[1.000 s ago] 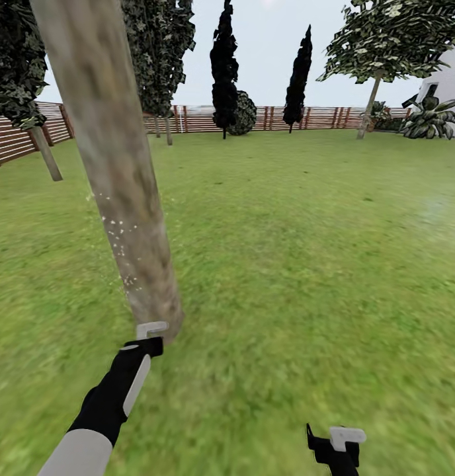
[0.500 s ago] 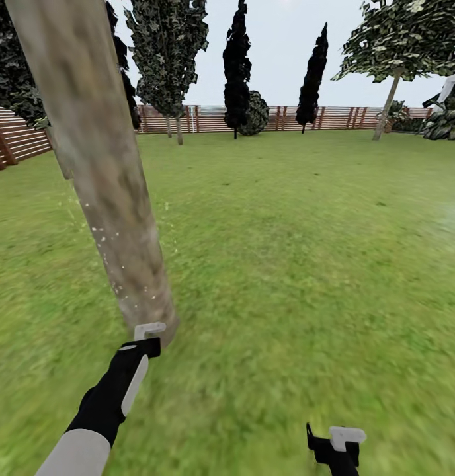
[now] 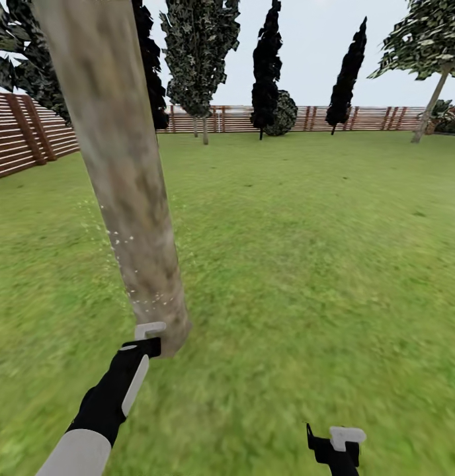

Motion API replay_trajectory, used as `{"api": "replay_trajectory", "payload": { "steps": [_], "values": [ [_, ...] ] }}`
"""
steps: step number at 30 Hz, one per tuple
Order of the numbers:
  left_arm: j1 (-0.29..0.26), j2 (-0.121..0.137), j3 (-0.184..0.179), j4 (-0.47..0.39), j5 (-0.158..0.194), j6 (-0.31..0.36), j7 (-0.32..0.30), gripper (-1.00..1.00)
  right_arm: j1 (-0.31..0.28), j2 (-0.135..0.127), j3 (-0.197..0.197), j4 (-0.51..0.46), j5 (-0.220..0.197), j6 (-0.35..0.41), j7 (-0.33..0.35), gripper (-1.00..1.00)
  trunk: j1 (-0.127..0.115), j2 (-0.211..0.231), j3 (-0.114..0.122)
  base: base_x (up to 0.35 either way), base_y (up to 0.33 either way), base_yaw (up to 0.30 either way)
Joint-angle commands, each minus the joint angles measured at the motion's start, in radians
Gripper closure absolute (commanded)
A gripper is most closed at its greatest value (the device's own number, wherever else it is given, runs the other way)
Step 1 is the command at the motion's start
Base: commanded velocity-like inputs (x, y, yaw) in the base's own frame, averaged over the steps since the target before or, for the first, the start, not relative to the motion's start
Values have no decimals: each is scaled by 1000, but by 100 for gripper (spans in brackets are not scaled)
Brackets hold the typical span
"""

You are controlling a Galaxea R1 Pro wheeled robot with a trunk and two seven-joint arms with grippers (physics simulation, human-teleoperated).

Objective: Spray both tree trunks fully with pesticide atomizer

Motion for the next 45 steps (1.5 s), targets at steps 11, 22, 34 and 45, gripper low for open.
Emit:
{"api": "replay_trajectory", "payload": {
  "steps": [11, 22, 34, 45],
  "values": [
    [0, -2, -2, -1, -4, -4, 0, 100, 0, -3, 0, 1, 0, -1, -1, -100, 0, 0, 0, 0, -161, 132],
    [0, -4, -8, 0, 7, -5, 48, 100, 0, 0, 0, 0, -1, -1, 0, -100, 0, 0, 0, 0, -270, 84],
    [0, -5, -8, 0, 11, -6, 48, 100, 0, 0, 0, 0, 0, -1, 0, -100, 0, 0, 0, 74, -270, 105],
    [0, -5, -9, 0, 11, -7, 48, 100, 0, 0, 0, 0, 0, -1, 0, -100, 0, 0, 0, 50, -269, 225]
  ]
}}
